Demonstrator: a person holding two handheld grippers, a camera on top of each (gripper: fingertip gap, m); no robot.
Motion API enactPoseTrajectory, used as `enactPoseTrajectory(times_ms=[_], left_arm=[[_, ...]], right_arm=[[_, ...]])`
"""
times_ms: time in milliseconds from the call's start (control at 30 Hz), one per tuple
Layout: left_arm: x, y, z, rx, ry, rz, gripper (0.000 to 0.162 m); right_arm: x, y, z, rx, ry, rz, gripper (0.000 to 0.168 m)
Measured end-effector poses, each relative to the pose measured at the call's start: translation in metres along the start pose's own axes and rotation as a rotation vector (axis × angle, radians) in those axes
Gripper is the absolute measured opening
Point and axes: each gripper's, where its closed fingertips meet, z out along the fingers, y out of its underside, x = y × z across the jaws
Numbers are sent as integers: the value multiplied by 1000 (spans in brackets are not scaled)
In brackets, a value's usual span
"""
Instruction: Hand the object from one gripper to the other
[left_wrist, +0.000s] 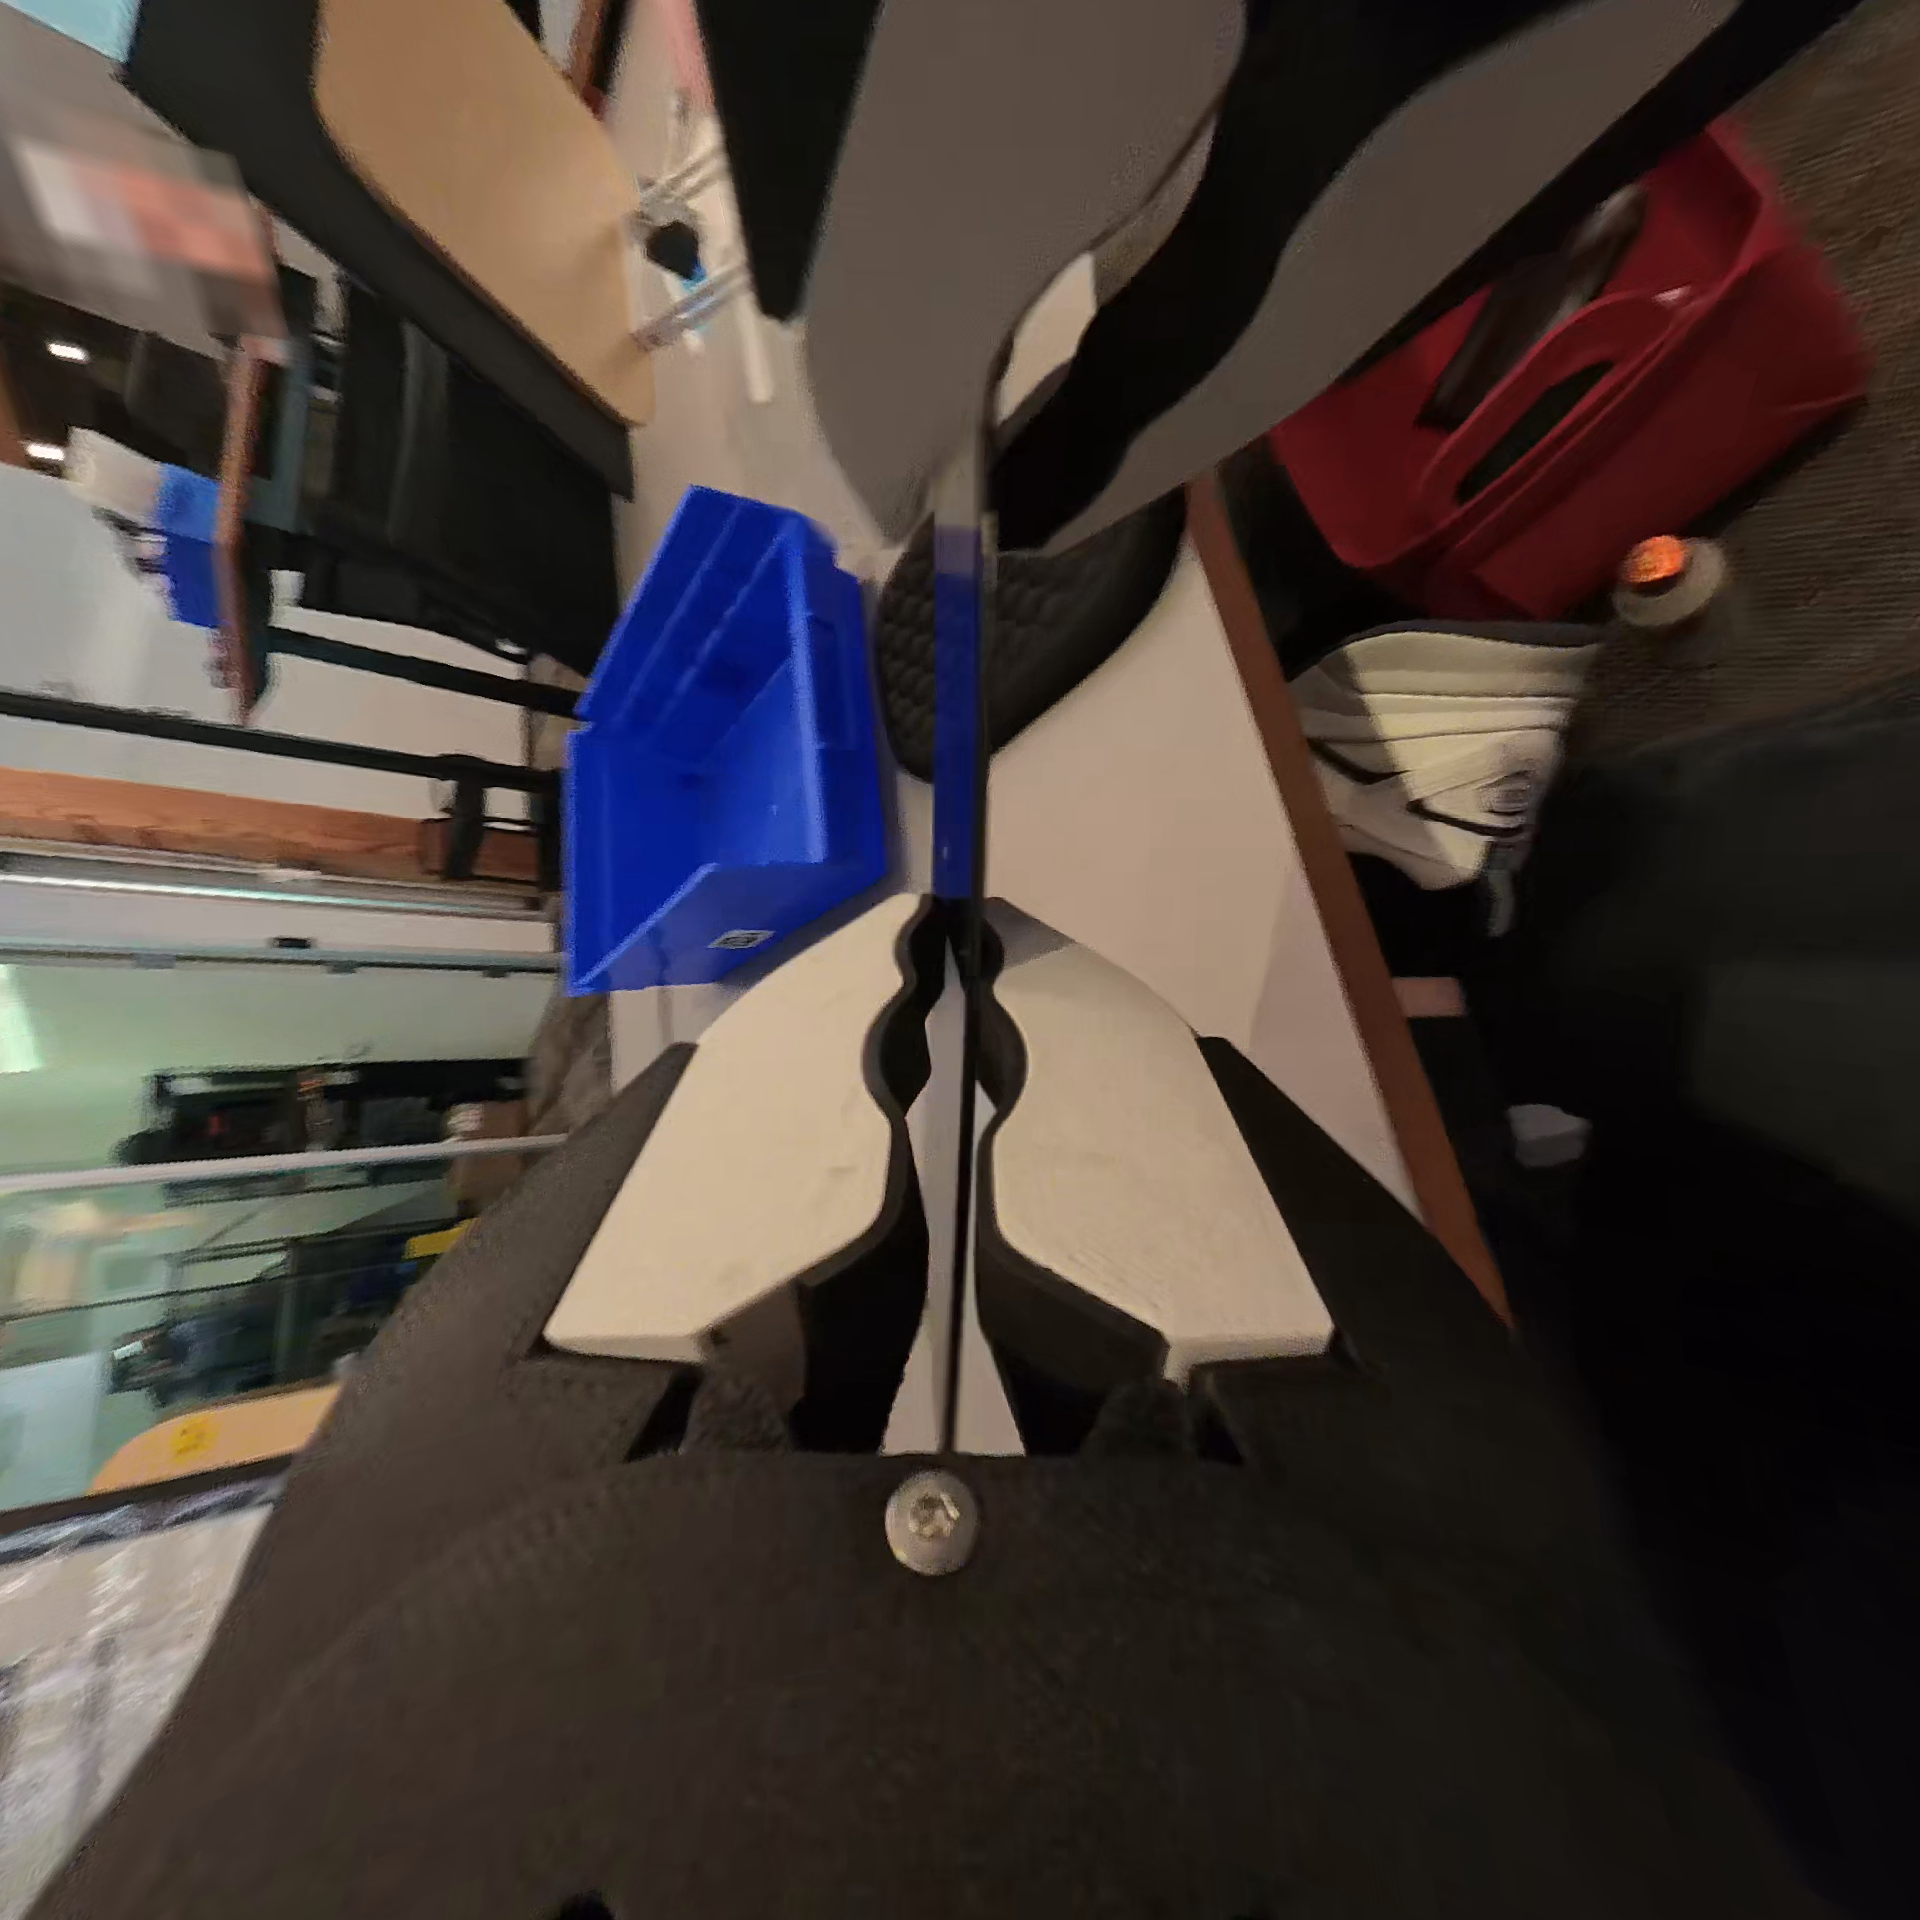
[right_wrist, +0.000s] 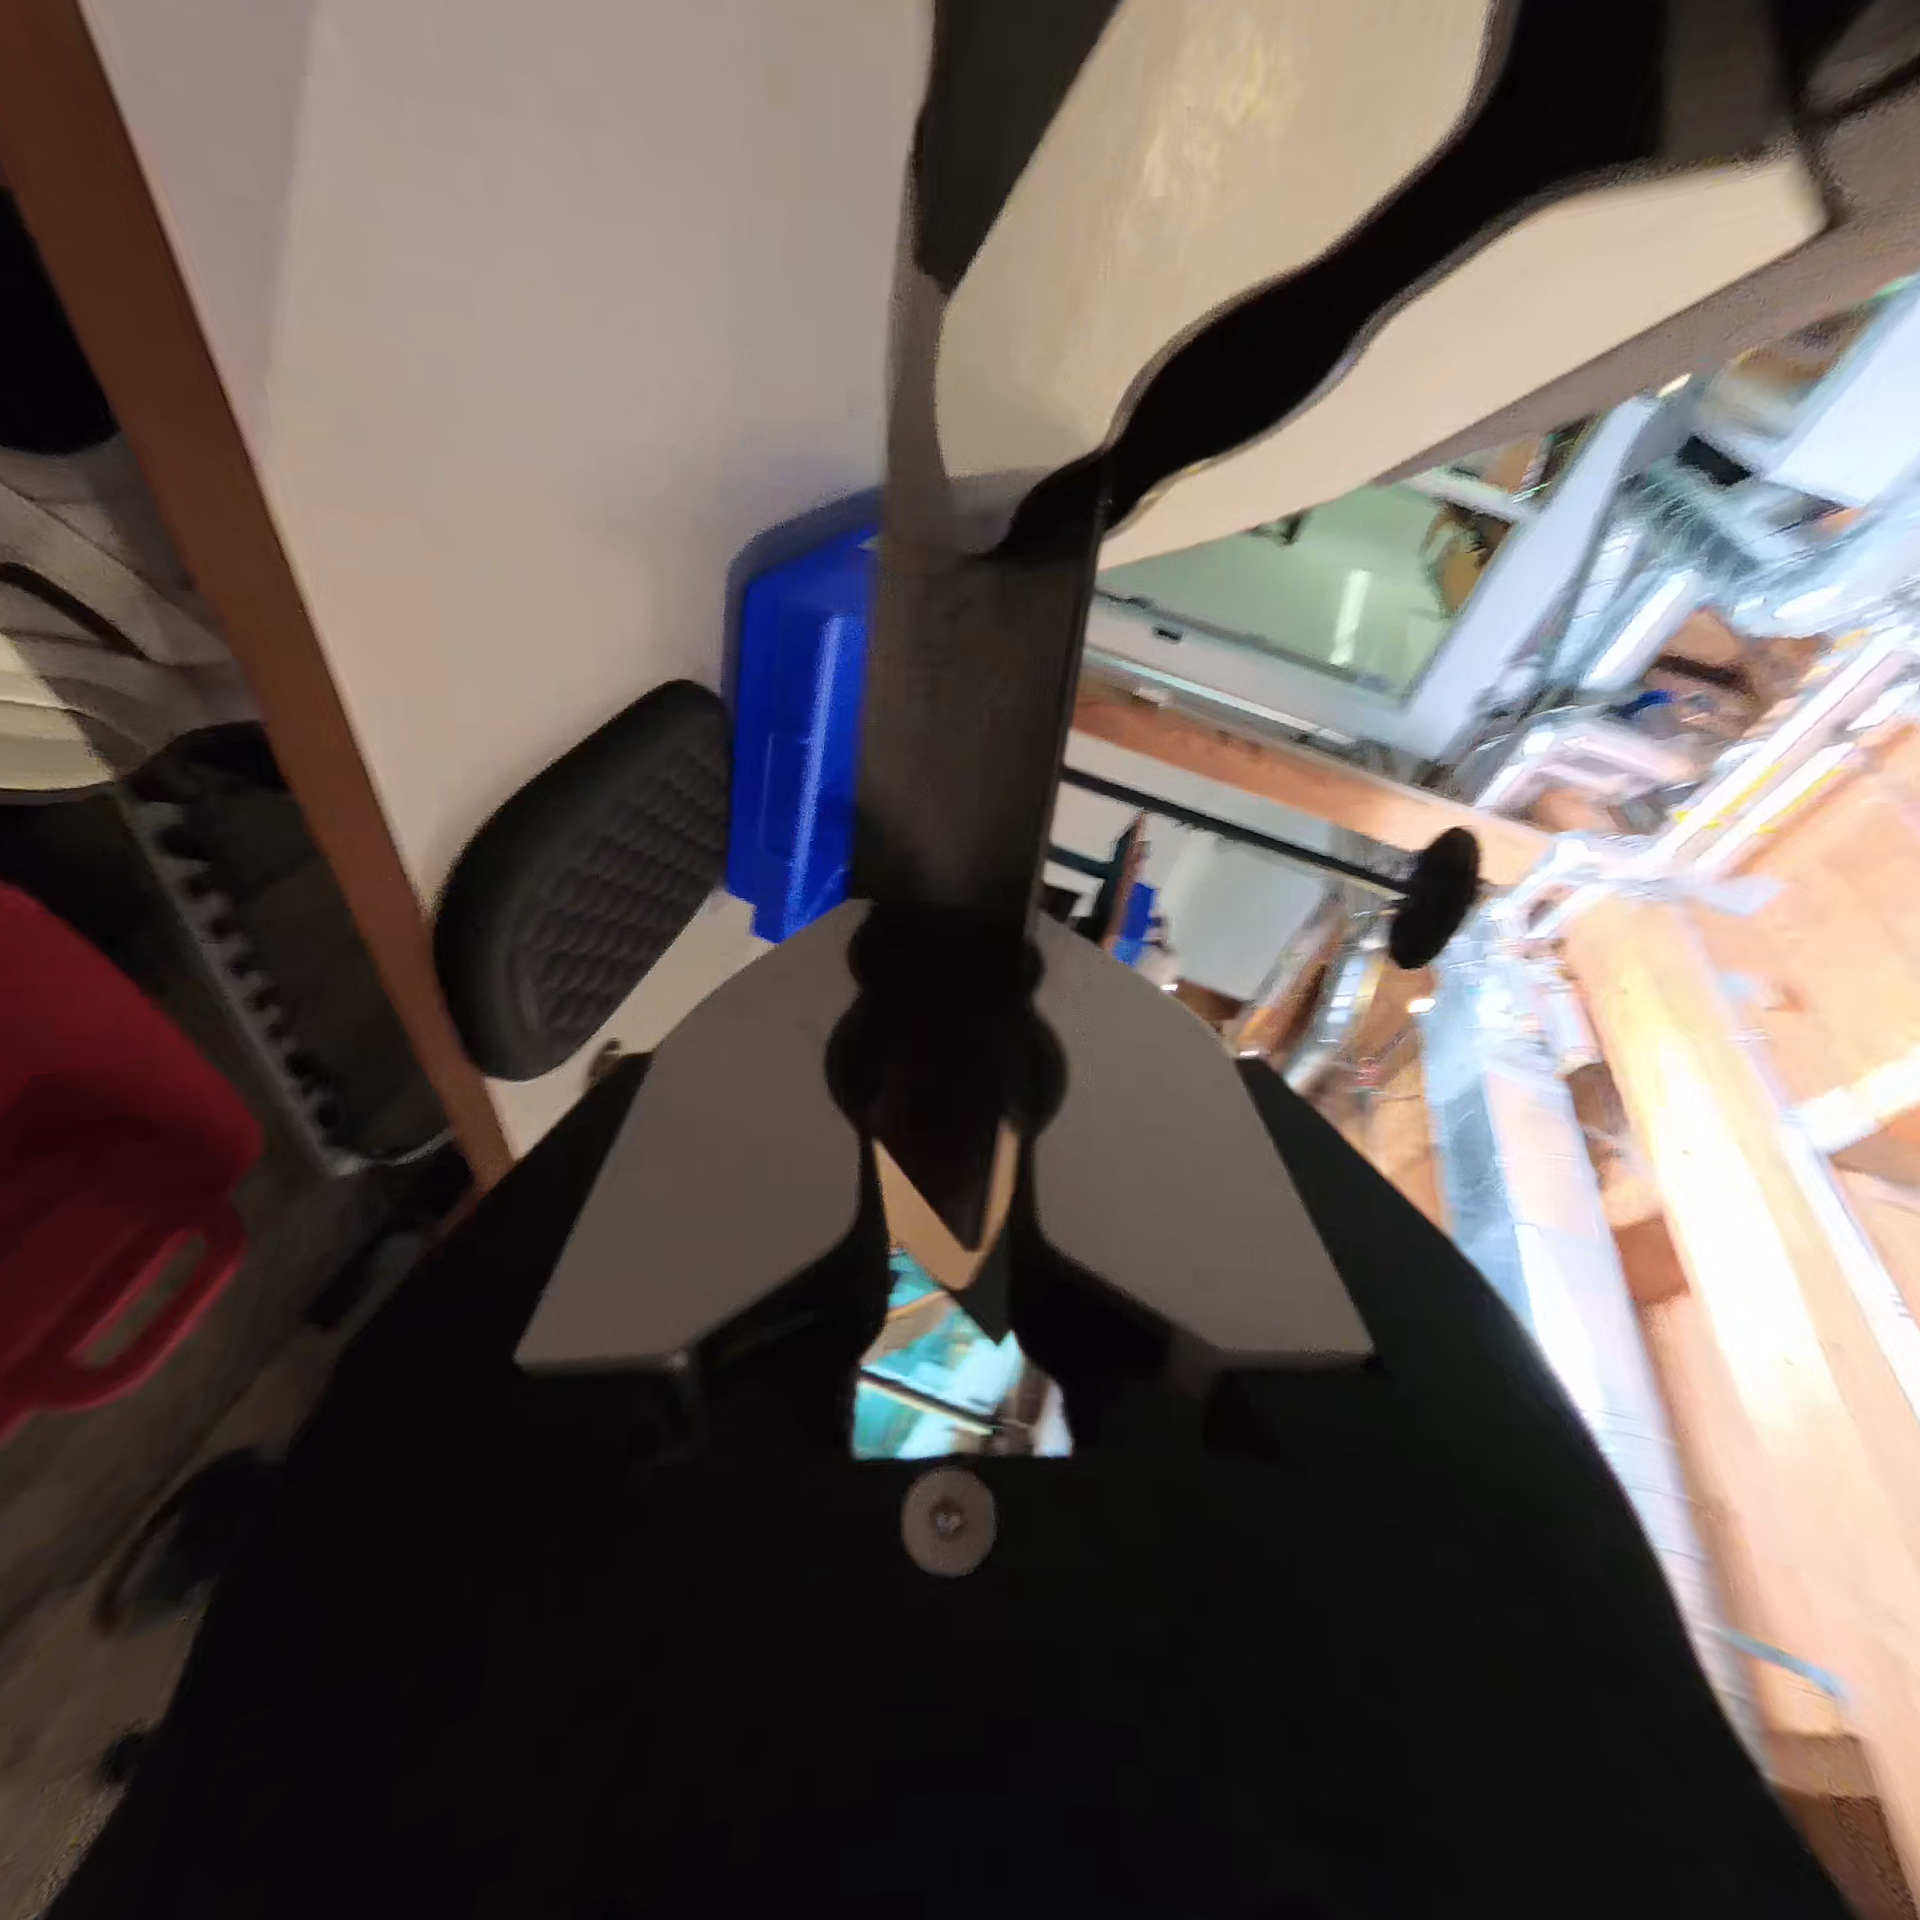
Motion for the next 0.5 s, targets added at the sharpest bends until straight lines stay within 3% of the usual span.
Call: enactPoseTrajectory(times_ms=[33, 67, 233, 333, 433, 500], left_arm=[[-8, -1, -2, 9, -73, 17, 8], [-17, -3, -5, 38, -148, 28, 8], [-53, -9, -33, 171, -240, -208, 56], [-78, -7, -58, 295, -264, -371, 63], [-92, -6, -78, 457, -196, -594, 62], [-86, -12, -80, 569, -32, -741, 62]], right_arm=[[-2, -1, 0, 12, -35, 60, 11], [-1, -1, 0, 25, -41, 127, 5], [14, 21, -5, 70, 21, 433, 3], [11, 39, -6, 149, 8, 731, 3], [5, 33, -10, 400, -140, 1215, 3], [15, 13, -27, 736, -294, 1542, 3]])
